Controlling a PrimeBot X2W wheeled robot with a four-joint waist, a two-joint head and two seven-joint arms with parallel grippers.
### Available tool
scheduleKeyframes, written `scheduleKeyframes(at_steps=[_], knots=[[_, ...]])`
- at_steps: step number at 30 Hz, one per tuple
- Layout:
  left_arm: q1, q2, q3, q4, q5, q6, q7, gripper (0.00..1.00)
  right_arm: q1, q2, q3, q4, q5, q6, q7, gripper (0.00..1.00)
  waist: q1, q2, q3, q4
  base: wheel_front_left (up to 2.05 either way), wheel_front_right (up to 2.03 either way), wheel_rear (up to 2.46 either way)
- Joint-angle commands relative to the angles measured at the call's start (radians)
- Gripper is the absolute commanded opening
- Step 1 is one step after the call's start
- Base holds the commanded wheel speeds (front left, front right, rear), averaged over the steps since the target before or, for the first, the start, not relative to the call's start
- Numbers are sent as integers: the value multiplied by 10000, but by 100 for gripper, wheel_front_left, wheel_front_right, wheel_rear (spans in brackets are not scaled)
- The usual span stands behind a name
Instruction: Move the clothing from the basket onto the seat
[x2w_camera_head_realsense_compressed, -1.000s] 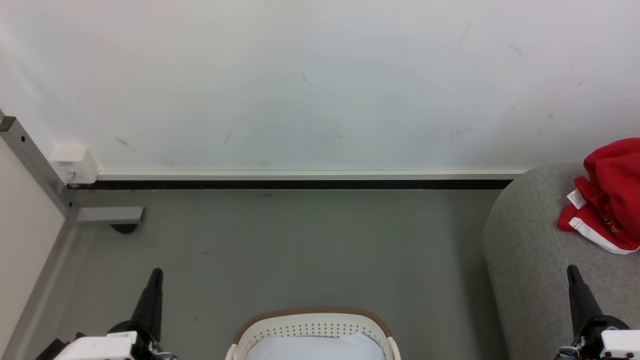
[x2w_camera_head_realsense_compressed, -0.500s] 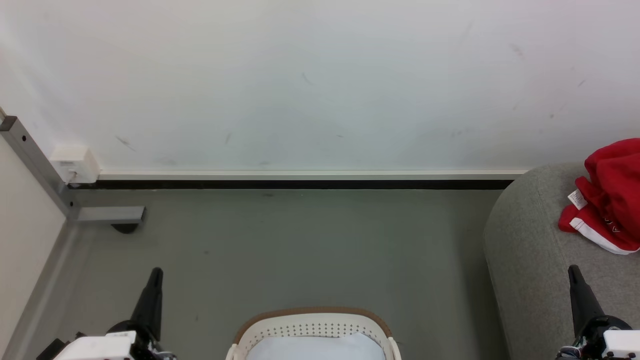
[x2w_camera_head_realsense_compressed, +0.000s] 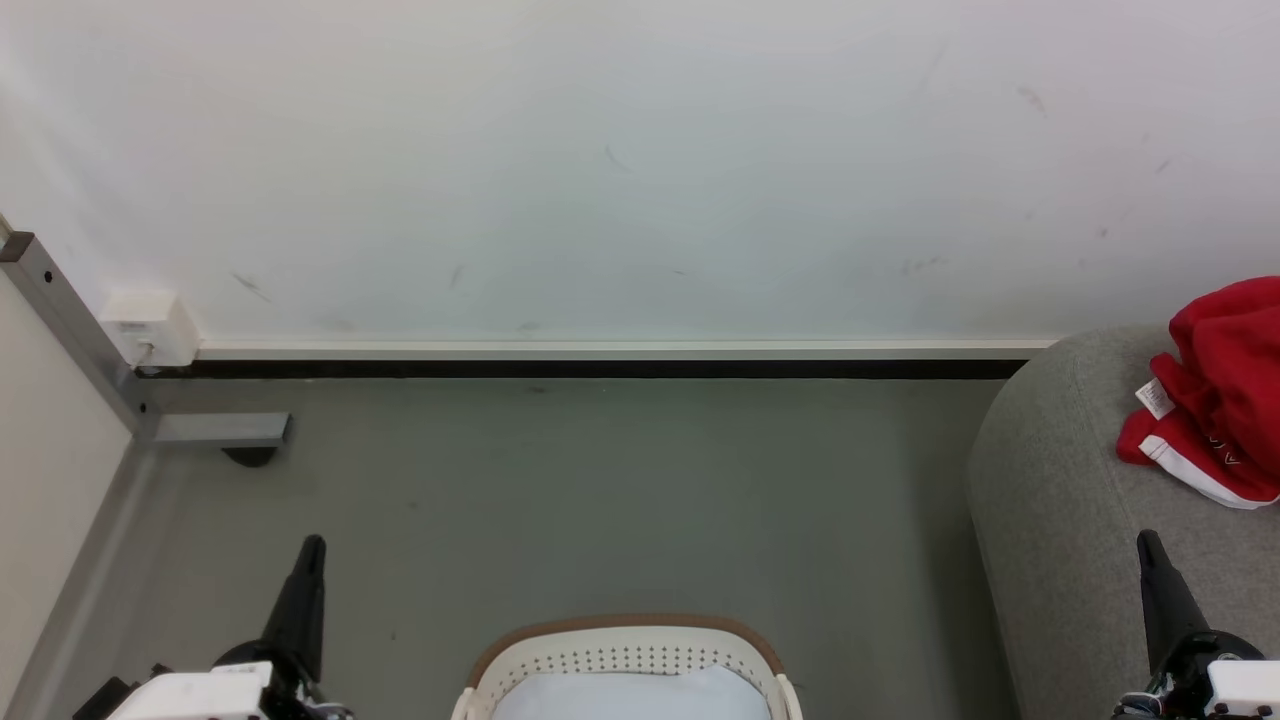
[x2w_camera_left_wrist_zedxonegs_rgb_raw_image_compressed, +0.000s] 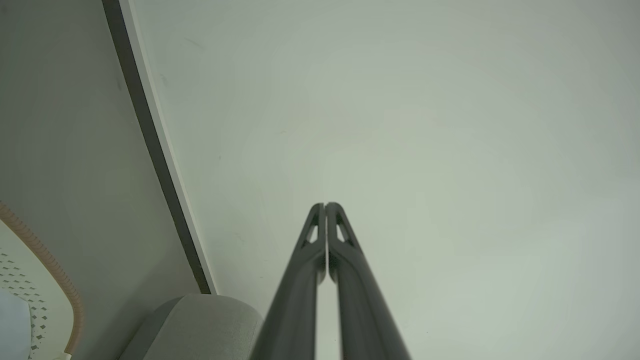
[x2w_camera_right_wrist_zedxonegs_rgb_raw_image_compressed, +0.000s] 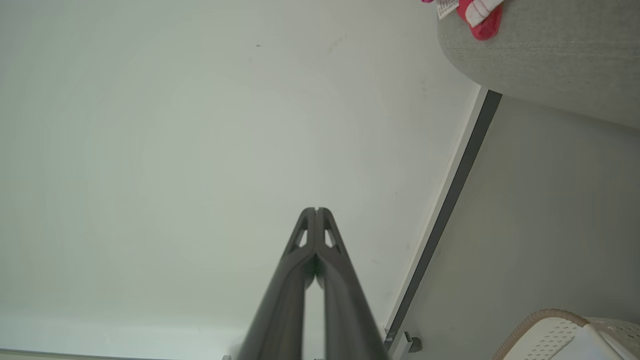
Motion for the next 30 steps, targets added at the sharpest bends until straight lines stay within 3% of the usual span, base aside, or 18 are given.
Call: scheduleKeyframes(at_steps=[1,30], knots=[[-83,15,21,1,-141,-48,37,0,-104,-12,-28,26,-12,-21,35,0,0,0,0,0,0,0,0],[-81,15,19,-1,-143,-48,35,0,-113,44,-98,30,-83,-21,77,0,0,0,0,0,0,0,0]])
